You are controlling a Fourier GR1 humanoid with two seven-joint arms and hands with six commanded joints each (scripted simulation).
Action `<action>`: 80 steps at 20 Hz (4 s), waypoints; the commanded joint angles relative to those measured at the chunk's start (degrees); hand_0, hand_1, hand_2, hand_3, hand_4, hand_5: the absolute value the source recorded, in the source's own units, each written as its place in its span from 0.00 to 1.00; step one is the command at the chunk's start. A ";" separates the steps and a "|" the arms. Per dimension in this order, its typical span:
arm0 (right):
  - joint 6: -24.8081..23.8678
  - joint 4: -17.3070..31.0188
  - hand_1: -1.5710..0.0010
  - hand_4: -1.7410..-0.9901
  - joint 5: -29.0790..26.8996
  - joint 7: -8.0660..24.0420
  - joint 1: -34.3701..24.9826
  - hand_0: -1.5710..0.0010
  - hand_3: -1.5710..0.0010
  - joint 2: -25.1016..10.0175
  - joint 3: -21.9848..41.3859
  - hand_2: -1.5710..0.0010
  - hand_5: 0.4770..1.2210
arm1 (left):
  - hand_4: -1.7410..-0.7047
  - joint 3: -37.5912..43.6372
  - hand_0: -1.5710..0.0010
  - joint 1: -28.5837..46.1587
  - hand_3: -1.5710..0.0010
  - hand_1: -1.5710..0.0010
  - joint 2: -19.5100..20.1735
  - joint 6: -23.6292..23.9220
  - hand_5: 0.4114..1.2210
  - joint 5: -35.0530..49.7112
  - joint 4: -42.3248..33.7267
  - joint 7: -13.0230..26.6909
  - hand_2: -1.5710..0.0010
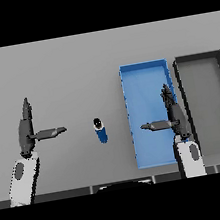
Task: Pick up the blue pipe and place it into the blue bin.
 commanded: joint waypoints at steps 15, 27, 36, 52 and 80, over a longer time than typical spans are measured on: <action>2.61 -8.02 1.00 0.74 9.73 -2.28 6.71 1.00 1.00 -6.57 6.52 1.00 0.17 | 0.63 -4.38 1.00 2.43 1.00 1.00 12.21 -21.01 0.24 2.62 -3.37 -6.06 1.00; 3.04 -8.33 1.00 0.70 10.65 -3.52 7.06 1.00 1.00 -6.29 7.75 1.00 0.19 | 0.55 -16.69 1.00 5.00 1.00 1.00 8.96 -28.24 0.08 -2.60 -11.90 -4.67 1.00; 2.69 -10.17 1.00 0.69 10.61 -2.68 7.89 1.00 1.00 -5.98 7.81 1.00 0.19 | 0.53 -20.79 1.00 -0.36 1.00 1.00 -1.41 -27.28 0.07 -6.08 -3.40 -2.93 1.00; 2.79 -10.51 1.00 0.73 9.70 -1.73 8.37 1.00 1.00 -6.58 6.70 1.00 0.17 | 0.31 -21.48 0.68 -6.82 0.55 0.57 -15.58 -25.71 0.55 -6.18 9.93 -6.82 0.53; 2.52 -9.47 1.00 0.75 9.23 -3.38 8.84 1.00 1.00 -6.89 5.59 1.00 0.17 | 0.00 -25.61 0.00 -8.42 0.05 0.00 -16.78 -22.63 1.00 -8.07 -5.71 -2.49 0.00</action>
